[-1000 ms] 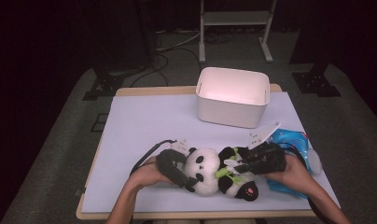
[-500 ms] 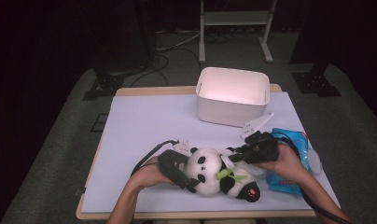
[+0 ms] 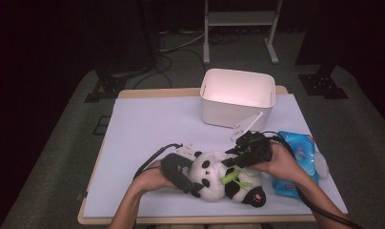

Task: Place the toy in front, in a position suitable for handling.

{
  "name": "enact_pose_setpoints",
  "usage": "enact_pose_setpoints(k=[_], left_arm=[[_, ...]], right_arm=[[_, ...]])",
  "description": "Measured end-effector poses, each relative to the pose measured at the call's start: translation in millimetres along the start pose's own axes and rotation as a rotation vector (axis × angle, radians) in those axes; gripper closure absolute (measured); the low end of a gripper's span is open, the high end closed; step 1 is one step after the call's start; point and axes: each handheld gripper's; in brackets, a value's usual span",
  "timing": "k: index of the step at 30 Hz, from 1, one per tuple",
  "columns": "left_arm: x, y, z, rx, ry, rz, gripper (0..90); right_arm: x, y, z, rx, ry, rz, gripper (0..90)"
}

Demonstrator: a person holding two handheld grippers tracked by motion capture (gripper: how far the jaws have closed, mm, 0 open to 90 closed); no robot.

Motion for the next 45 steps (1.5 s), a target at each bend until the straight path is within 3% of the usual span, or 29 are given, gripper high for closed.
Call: enact_pose_setpoints(k=[7, 14, 20, 23, 28, 32, 37, 43, 45], left_arm=[[0.1, -0.1, 0.3, 0.001, 0.006, -0.001, 14.5], [0.2, 0.2, 0.4, 0.001, 0.007, 0.001, 14.5], [0.1, 0.0, 0.4, -0.001, 0.007, 0.001, 14.5], [-0.2, -0.3, 0.4, -0.001, 0.008, 0.002, 14.5], [-0.9, -1.0, 0.4, 0.001, 0.004, 0.004, 14.6], [-0.6, -1.4, 0.9, 0.003, 0.008, 0.002, 14.7], [-0.1, 0.0, 0.6, 0.005, 0.009, -0.005, 14.7], [-1.0, -1.5, 0.3, -0.001, 0.006, 0.003, 15.0], [-2.6, -2.5, -2.0, 0.010, -0.027, 0.005, 15.2]], right_arm=[[7.3, 0.0, -11.5, 0.000, -0.008, 0.023, 52.1], [11.8, 1.8, -24.3, 0.018, -0.016, 0.013, 50.2], [23.8, 7.6, -31.0, 0.056, 0.014, 0.001, 55.2], [36.8, 9.0, -30.0, 0.057, 0.033, 0.017, 60.9], [45.7, 9.2, -23.7, 0.053, 0.037, 0.040, 62.5], [44.7, 12.2, -18.2, 0.074, 0.041, 0.028, 64.5], [39.3, 16.7, -15.5, 0.141, 0.042, -0.024, 77.0], [22.1, 15.8, -12.7, 0.106, 0.030, -0.042, 78.9], [19.0, 15.0, -10.9, 0.093, 0.022, -0.042, 79.0]])
Point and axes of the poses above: each handheld gripper's, and its own axes: z roughly forward along the jaws, x roughly out of its underside, y roughly to its left, and after that the axes turned 6 degrees about -z, right-handed
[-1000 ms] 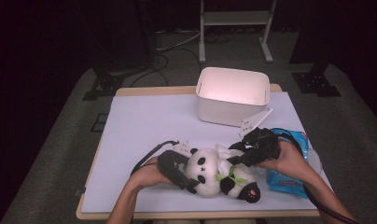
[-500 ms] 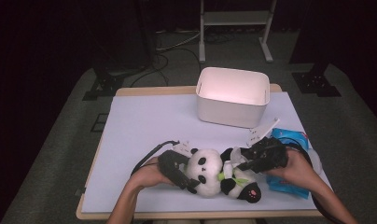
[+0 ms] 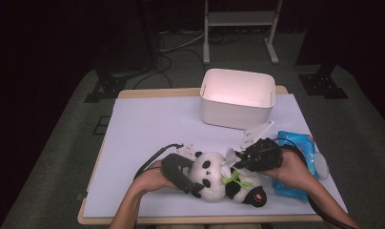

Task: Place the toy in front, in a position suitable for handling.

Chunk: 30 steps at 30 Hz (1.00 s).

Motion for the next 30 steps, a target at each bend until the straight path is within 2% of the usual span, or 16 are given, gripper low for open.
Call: enact_pose_setpoints(k=[1, 2, 4, 6, 12, 15, 20, 22, 26, 30], left_arm=[[-2.8, -2.0, -3.1, 0.010, -0.031, 0.003, 17.0], [-2.8, -2.0, -3.1, 0.010, -0.031, 0.003, 17.0], [-3.6, -4.8, -1.6, -0.018, 0.011, 0.015, 17.0], [0.7, -1.6, 0.3, -0.007, 0.014, 0.008, 17.0], [1.2, 1.4, -0.4, 0.000, -0.005, -0.003, 17.1], [-1.0, -0.2, -2.4, 0.000, -0.020, 0.002, 17.7], [-5.0, -4.9, -4.2, -0.013, -0.027, 0.017, 17.8], [-7.0, -8.1, -5.7, -0.018, -0.029, 0.025, 17.8], [-8.4, -10.5, -7.5, -0.017, -0.034, 0.036, 17.9], [-7.6, -10.4, -7.3, -0.021, -0.024, 0.039, 17.9]], right_arm=[[-6.5, -1.1, 7.5, -0.012, 0.005, -0.007, 79.0], [-9.8, -1.1, 11.9, -0.017, 0.004, -0.011, 79.0], [-15.6, -0.6, 17.9, -0.027, 0.005, -0.023, 79.0], [-18.1, 0.2, 21.2, -0.035, 0.006, -0.025, 79.0], [-10.1, -4.4, 19.5, -0.050, 0.024, -0.007, 79.0], [-2.9, -10.0, 15.8, -0.069, -0.001, 0.043, 79.0], [-8.1, -13.0, 13.5, -0.080, -0.032, 0.046, 78.9], [-16.9, -14.0, 13.5, -0.070, -0.036, 0.033, 78.9], [-27.8, -14.6, 15.2, -0.080, -0.061, 0.027, 78.9], [-31.2, -11.9, 17.2, -0.069, -0.038, 0.003, 78.9]])
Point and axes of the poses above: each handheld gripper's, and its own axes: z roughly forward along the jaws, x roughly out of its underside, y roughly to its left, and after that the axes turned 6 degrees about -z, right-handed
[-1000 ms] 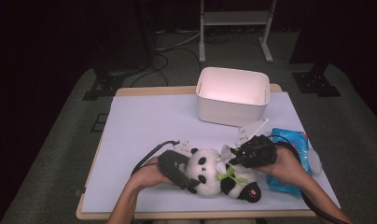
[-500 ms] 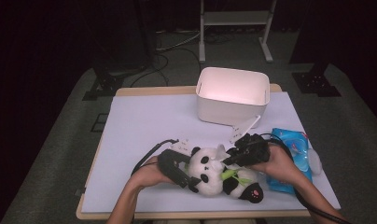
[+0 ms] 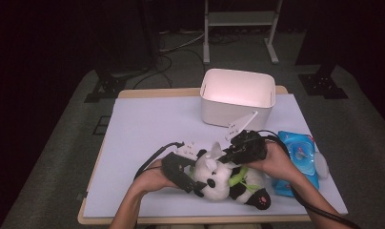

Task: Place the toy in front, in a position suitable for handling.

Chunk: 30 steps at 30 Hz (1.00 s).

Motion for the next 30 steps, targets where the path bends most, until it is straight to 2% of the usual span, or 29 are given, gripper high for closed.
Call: enact_pose_setpoints(k=[5, 6, 9, 15, 20, 23, 27, 30], left_arm=[[0.3, 0.6, -0.8, 0.006, -0.011, -0.006, 19.2], [-0.4, 0.3, -1.4, 0.006, -0.016, -0.004, 19.2], [-2.1, -1.2, -1.5, 0.005, -0.018, 0.002, 19.3], [-4.0, -4.1, -2.0, 0.009, -0.023, 0.010, 19.3], [-7.8, -9.7, -4.2, 0.018, -0.038, 0.032, 19.5], [-8.0, -10.4, -4.5, 0.016, -0.034, 0.037, 19.5], [-6.7, -9.4, -4.6, 0.012, -0.029, 0.038, 19.5], [-6.7, -9.4, -4.7, 0.011, -0.029, 0.040, 20.6]], right_arm=[[9.0, -3.0, -3.7, 0.002, 0.011, 0.020, 78.9], [14.4, -5.0, -5.4, -0.001, 0.016, 0.039, 78.9], [17.6, -7.0, -7.9, -0.008, -0.001, 0.051, 78.9], [7.3, -6.1, -6.3, 0.000, 0.002, 0.028, 78.8], [-14.2, -5.5, -0.6, -0.010, 0.007, -0.013, 78.8], [-19.0, -6.2, 2.9, -0.015, 0.011, -0.021, 78.8], [-18.6, -8.1, 4.5, -0.016, 0.025, -0.016, 78.9], [-10.7, -10.5, -0.1, -0.012, 0.027, 0.003, 78.8]])
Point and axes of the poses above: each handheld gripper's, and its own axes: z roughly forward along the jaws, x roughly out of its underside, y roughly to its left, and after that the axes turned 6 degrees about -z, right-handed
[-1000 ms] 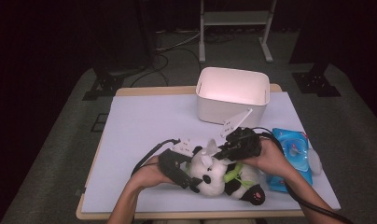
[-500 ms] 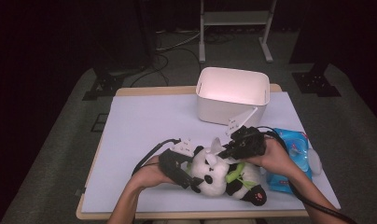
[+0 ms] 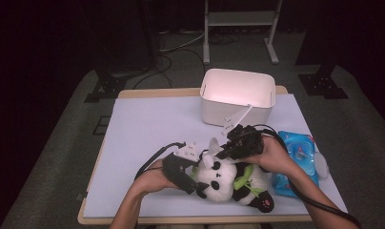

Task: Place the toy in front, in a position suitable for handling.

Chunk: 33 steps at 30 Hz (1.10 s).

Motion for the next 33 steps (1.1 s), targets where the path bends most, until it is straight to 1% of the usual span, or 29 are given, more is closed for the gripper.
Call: enact_pose_setpoints(k=[1, 3, 5, 6, 10, 11, 12, 13, 14, 15, 16, 17, 18, 19, 20, 23, 25, 27, 28, 29, 30, 31, 33], left_arm=[[0.0, 0.2, -0.1, 0.001, 0.001, -0.001, 20.9], [0.4, 0.8, 0.2, 0.003, -0.001, -0.002, 21.0], [1.1, 2.2, 0.5, 0.013, -0.006, -0.010, 21.1], [1.6, 2.8, 1.0, 0.014, -0.008, -0.015, 21.1], [2.8, 4.7, 3.0, 0.020, 0.003, -0.025, 21.1], [3.5, 5.4, 3.8, 0.022, 0.003, -0.032, 21.1], [5.8, 8.6, 5.1, 0.031, 0.010, -0.047, 21.0], [5.8, 8.6, 5.1, 0.031, 0.010, -0.047, 20.9], [8.7, 12.1, 7.0, 0.042, 0.015, -0.067, 20.5], [8.7, 12.1, 7.0, 0.042, 0.015, -0.067, 20.1], [11.5, 15.5, 9.2, 0.054, 0.016, -0.087, 19.6], [11.5, 15.5, 9.2, 0.054, 0.016, -0.087, 19.1], [14.6, 19.2, 11.8, 0.066, 0.023, -0.102, 18.2], [14.6, 19.2, 11.8, 0.066, 0.023, -0.102, 17.1], [17.6, 22.5, 13.5, 0.077, 0.026, -0.115, 16.3], [19.5, 25.1, 15.1, 0.088, 0.029, -0.119, 15.9], [20.9, 25.7, 16.4, 0.099, 0.029, -0.125, 20.8], [21.1, 25.4, 16.2, 0.099, 0.025, -0.126, 23.0], [20.5, 24.2, 14.7, 0.092, 0.024, -0.116, 23.6], [20.5, 24.2, 14.7, 0.092, 0.024, -0.116, 23.9], [19.1, 22.4, 13.8, 0.088, 0.021, -0.111, 24.0], [19.1, 22.4, 13.8, 0.088, 0.021, -0.111, 24.0], [15.7, 19.2, 12.6, 0.085, 0.009, -0.094, 24.0]], right_arm=[[3.6, -0.1, -1.9, 0.002, -0.001, 0.015, 78.8], [11.0, -1.0, -5.6, 0.004, 0.001, 0.026, 78.7], [17.3, -0.6, -8.3, 0.006, 0.001, 0.036, 78.7], [20.3, -0.7, -9.0, 0.008, -0.001, 0.031, 78.7], [30.8, 2.8, -7.2, 0.006, -0.007, 0.045, 78.9], [30.8, 2.8, -7.2, 0.006, -0.007, 0.045, 78.9], [34.2, 4.5, -5.0, 0.011, -0.003, 0.041, 79.1], [35.9, 5.9, -4.0, 0.014, 0.003, 0.043, 79.2], [38.0, 6.7, -3.0, 0.015, 0.008, 0.040, 79.3], [38.0, 6.7, -3.0, 0.015, 0.008, 0.040, 79.3], [42.5, 8.6, -0.7, 0.015, 0.010, 0.045, 79.5], [44.4, 9.4, 0.3, 0.017, 0.010, 0.043, 79.6], [45.8, 10.4, 1.4, 0.018, 0.007, 0.039, 79.6], [45.8, 10.4, 1.4, 0.018, 0.007, 0.039, 79.6], [46.2, 13.3, 1.8, 0.020, 0.010, 0.036, 79.7], [44.6, 15.4, 1.6, 0.027, 0.015, 0.022, 79.7], [39.3, 16.8, 4.9, 0.037, 0.023, 0.014, 79.8], [33.8, 15.3, 7.6, 0.043, 0.023, 0.009, 79.8], [31.0, 13.0, 8.6, 0.031, 0.018, 0.009, 79.8], [31.0, 13.0, 8.6, 0.031, 0.018, 0.009, 79.8], [24.2, 9.7, 10.5, 0.027, 0.015, 0.015, 79.8], [20.2, 8.6, 11.0, 0.026, 0.016, 0.012, 79.8], [11.6, 8.4, 11.3, 0.024, 0.013, 0.003, 79.8]])
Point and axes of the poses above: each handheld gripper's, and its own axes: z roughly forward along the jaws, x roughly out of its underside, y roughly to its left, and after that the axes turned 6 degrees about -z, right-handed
